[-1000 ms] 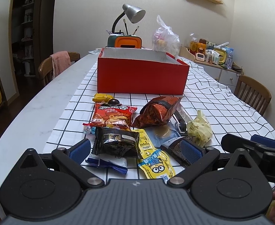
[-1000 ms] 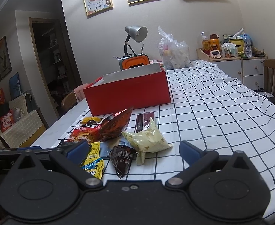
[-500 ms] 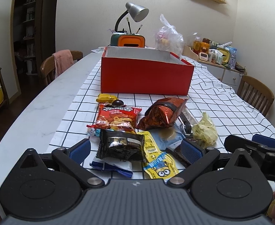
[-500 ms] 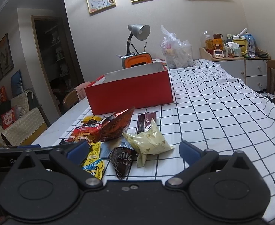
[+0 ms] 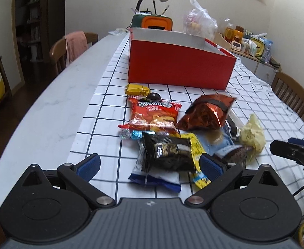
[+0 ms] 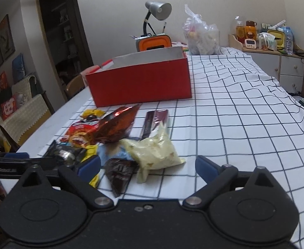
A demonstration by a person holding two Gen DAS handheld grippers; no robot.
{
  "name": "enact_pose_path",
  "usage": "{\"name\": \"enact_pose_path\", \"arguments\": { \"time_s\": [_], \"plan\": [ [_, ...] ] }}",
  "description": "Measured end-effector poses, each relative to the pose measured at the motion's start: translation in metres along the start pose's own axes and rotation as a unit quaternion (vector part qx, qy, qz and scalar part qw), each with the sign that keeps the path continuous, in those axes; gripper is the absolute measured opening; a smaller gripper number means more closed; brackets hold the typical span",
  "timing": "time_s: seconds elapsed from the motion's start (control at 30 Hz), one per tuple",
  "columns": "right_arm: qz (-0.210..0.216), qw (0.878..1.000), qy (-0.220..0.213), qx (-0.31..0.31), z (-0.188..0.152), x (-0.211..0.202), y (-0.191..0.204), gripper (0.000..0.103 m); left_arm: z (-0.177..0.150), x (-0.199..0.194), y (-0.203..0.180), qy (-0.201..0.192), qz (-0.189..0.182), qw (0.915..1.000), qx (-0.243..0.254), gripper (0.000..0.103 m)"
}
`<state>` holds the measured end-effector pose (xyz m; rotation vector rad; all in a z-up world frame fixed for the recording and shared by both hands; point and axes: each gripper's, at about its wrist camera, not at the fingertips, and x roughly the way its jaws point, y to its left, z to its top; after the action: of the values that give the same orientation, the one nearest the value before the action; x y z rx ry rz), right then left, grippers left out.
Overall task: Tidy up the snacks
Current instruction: 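Grasp the pale yellow bag with the right gripper while the left grasps the black chocolate pack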
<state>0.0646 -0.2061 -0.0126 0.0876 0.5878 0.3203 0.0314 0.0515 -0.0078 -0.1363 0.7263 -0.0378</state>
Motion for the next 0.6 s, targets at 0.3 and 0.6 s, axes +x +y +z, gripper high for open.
{"name": "enact_pose_path", "arguments": {
  "time_s": [0.3, 0.6],
  "plan": [
    [-0.005, 0.999, 0.051, 0.008, 0.024, 0.041, -0.017, 0.084, 0.022, 0.035, -0.003, 0.055, -0.012, 0.9974, -0.045, 0.096],
    [0.023, 0.997, 0.073, -0.006, 0.027, 0.052, -0.013, 0.081, 0.023, 0.050, -0.016, 0.071, 0.005, 0.9971, -0.026, 0.084]
  ]
}}
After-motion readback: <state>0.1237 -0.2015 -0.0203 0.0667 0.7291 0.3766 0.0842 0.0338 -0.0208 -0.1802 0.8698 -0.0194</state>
